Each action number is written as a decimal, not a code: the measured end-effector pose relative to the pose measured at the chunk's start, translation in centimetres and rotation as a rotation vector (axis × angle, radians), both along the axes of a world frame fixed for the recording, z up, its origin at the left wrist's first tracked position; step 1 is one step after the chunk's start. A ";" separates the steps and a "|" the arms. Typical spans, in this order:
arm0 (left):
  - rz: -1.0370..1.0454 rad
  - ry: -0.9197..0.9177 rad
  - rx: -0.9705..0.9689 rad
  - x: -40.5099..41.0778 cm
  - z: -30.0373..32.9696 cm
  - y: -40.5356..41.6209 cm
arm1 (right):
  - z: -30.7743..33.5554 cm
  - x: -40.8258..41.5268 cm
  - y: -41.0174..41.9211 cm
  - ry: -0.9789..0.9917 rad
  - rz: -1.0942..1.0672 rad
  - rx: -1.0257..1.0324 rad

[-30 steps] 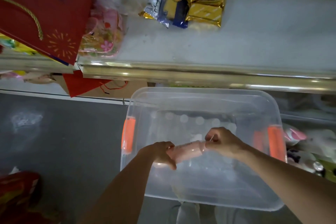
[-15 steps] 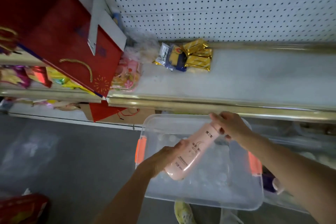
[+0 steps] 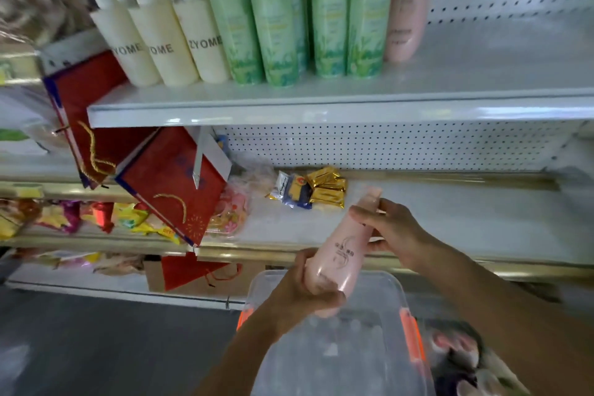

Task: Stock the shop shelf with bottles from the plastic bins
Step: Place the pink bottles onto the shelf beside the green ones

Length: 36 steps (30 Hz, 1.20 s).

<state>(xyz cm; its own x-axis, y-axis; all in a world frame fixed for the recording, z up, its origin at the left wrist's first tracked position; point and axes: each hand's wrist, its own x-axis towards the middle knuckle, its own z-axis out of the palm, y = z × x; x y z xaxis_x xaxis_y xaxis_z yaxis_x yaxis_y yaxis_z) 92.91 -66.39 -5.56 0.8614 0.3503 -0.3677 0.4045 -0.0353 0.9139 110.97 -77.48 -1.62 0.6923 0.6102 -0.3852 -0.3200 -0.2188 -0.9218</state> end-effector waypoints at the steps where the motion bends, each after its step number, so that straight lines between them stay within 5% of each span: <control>1: -0.028 -0.043 0.068 0.3 1.0 -0.3 | 1.4 0.4 -0.4 -0.025 -0.016 0.012; 17: 0.051 -0.461 0.405 12.3 14.2 -4.2 | 19.3 7.3 -4.5 -0.431 -0.090 0.181; 23: 0.243 -0.430 0.860 18.5 17.1 -4.1 | 23.5 11.3 -4.1 -0.620 -0.103 0.209; 36: 0.407 -0.519 0.861 26.3 17.8 -2.7 | 26.1 17.2 0.2 -0.953 0.005 0.165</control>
